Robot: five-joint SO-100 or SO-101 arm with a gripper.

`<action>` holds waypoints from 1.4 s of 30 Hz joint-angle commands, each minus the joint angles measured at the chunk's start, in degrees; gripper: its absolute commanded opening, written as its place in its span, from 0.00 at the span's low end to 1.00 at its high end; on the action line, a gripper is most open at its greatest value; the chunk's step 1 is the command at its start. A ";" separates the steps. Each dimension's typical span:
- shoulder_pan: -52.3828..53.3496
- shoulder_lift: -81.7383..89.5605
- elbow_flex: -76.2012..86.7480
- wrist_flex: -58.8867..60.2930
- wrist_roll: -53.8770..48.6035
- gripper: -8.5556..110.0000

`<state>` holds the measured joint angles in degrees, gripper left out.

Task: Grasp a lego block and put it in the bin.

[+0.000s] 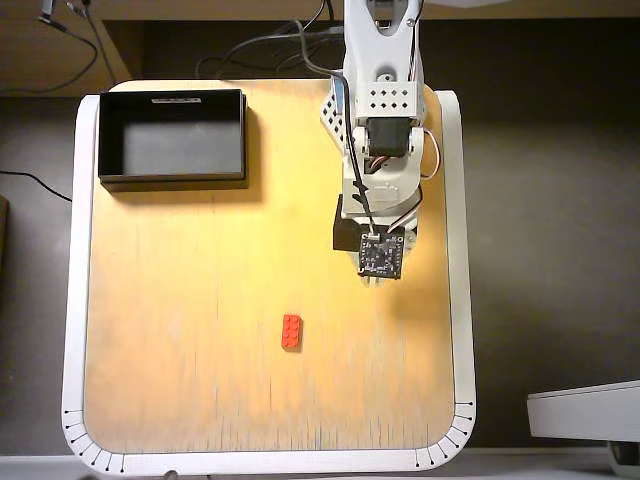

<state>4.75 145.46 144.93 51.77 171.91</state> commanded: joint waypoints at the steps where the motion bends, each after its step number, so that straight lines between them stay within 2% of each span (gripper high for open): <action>1: 2.29 -4.66 -18.02 -1.93 1.41 0.07; 4: 4.22 -7.47 -22.50 -0.62 2.64 0.08; 10: 8.35 -10.11 -34.37 15.21 5.27 0.08; 15: 13.10 -10.63 -38.85 21.80 9.84 0.10; 28: 25.05 -23.38 -42.89 18.11 15.64 0.13; 42: 25.49 -40.34 -42.89 11.51 28.56 0.19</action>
<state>31.03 105.91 111.09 65.74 197.75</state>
